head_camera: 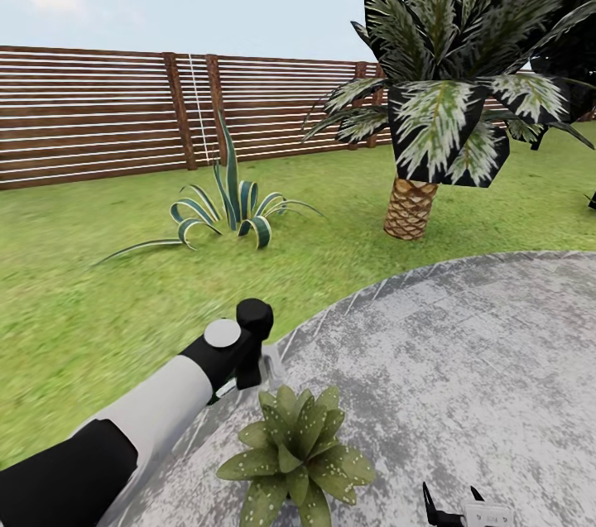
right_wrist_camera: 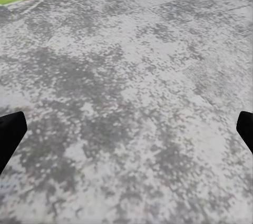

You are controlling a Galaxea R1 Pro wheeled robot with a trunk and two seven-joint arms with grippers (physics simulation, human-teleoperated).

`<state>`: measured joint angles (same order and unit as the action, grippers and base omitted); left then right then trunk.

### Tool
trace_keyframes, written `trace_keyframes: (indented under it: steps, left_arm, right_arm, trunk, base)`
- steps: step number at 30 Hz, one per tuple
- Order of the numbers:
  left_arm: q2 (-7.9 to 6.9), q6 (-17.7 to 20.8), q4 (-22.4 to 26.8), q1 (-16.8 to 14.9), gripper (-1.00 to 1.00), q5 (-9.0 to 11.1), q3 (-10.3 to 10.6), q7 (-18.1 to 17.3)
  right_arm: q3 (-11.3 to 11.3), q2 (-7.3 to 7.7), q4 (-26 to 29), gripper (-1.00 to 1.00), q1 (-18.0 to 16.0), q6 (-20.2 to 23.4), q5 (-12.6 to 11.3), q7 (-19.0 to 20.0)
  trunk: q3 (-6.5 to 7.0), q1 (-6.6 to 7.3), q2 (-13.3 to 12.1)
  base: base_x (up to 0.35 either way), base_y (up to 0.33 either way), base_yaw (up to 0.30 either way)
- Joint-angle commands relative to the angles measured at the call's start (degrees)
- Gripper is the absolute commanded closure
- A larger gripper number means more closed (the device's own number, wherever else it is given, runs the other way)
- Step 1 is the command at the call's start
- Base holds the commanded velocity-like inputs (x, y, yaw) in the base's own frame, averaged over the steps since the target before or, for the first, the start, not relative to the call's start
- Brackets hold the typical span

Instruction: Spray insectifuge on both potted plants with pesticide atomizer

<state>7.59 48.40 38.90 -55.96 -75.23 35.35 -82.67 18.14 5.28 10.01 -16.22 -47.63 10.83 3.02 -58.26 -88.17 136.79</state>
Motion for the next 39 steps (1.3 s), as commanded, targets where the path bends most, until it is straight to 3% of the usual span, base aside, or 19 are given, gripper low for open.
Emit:
trace_keyframes:
  steps: [1,6,12,18,33,39]
  left_arm:
    - [-0.06,0.6,-0.2,0.1,1.00,-0.4,-0.1,0.9]
    - [-0.03,0.6,-0.4,0.5,1.00,-0.3,-0.5,3.3]
    - [1.21,0.6,0.4,0.7,1.00,0.6,-0.3,3.1]
    - [1.53,0.6,3.3,0.7,1.00,0.7,-0.4,2.9]
    - [0.72,0.2,2.4,1.6,1.00,0.9,-0.5,1.8]
    - [-0.51,0.1,2.3,1.7,1.00,0.7,-0.6,1.8]
  right_arm:
    - [0.5,-0.01,0.0,-1.00,0.0,-0.2,0.4,0.3]
    - [0.5,-0.01,0.0,-1.00,0.0,-0.2,0.4,0.3]
    - [0.5,-0.01,0.0,-1.00,0.0,-0.2,0.4,0.3]
    - [0.5,-0.01,0.0,-1.00,0.0,-0.2,0.4,0.3]
    - [0.5,-0.01,-0.1,-1.00,0.0,-0.2,0.4,0.3]
    - [0.5,-0.01,-0.1,-1.00,0.0,-0.2,0.4,0.3]
  trunk:
    - [-0.05,0.01,0.0]
    - [-0.05,0.01,0.0]
    - [-0.05,0.01,0.0]
    - [-0.05,0.01,0.0]
    - [-0.05,0.01,0.0]
    - [-0.05,0.01,0.0]
  base:
    - [0.000,0.000,0.000]
    - [0.000,0.000,0.000]
    - [0.000,0.000,0.000]
    - [0.000,0.000,0.000]
    - [0.000,0.000,0.000]
    - [0.000,0.000,0.000]
